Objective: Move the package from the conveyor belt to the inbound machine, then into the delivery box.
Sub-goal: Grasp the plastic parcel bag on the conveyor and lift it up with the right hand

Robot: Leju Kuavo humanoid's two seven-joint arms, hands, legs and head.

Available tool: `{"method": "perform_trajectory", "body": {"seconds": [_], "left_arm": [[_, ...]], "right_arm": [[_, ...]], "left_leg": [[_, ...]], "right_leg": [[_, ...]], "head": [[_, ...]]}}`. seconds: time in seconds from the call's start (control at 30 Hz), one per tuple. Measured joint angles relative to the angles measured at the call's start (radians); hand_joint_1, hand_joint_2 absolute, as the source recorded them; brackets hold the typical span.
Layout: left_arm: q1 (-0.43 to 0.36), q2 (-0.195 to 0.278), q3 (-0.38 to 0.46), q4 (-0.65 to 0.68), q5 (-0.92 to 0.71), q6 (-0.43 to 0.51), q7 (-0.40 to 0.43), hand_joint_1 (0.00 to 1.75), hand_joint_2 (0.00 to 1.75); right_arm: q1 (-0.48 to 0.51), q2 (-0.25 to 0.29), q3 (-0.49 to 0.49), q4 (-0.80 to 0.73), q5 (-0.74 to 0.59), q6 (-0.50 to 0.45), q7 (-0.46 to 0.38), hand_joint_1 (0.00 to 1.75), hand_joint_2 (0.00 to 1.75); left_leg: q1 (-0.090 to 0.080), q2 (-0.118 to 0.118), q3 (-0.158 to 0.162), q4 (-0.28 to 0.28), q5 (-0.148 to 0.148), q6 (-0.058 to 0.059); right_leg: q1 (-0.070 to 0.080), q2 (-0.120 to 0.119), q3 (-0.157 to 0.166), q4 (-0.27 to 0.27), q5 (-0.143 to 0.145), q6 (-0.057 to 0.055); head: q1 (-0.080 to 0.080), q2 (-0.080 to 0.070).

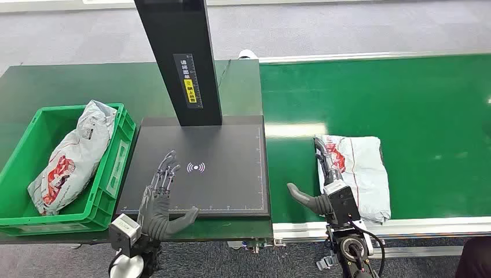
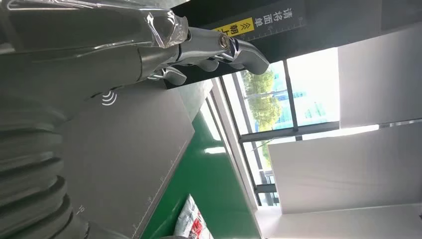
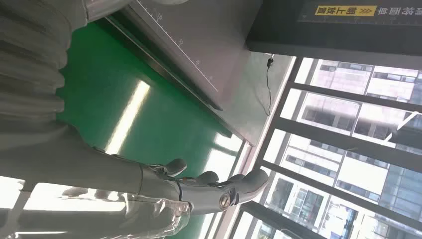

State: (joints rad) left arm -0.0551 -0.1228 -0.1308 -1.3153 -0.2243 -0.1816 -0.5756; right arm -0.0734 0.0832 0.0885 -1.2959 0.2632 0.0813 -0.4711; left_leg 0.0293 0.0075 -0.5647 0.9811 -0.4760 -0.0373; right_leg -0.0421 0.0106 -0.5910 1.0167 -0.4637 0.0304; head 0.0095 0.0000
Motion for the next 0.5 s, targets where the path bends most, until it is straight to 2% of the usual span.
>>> {"method": "perform_trajectory", "body": {"seconds": [0.27, 0.5], "left_arm": [[0.001, 0.000, 0.000, 0.000, 0.000, 0.001, 0.000, 0.00, 1.75], [0.013, 0.000, 0.003, -0.012, 0.000, 0.003, 0.001, 0.00, 1.75]], "right_arm": [[-0.007, 0.000, 0.000, 0.006, 0.007, -0.011, 0.003, 0.00, 1.75], [-0.009, -0.014, -0.020, 0.006, 0.074, -0.101, 0.047, 0.00, 1.75]], "left_leg": [[0.000, 0.000, 0.000, 0.000, 0.000, 0.000], [0.000, 0.000, 0.000, 0.000, 0.000, 0.000]], "right_leg": [[0.000, 0.000, 0.000, 0.000, 0.000, 0.000], [0.000, 0.000, 0.000, 0.000, 0.000, 0.000]], "head": [[0.000, 0.000], [0.000, 0.000]]}}
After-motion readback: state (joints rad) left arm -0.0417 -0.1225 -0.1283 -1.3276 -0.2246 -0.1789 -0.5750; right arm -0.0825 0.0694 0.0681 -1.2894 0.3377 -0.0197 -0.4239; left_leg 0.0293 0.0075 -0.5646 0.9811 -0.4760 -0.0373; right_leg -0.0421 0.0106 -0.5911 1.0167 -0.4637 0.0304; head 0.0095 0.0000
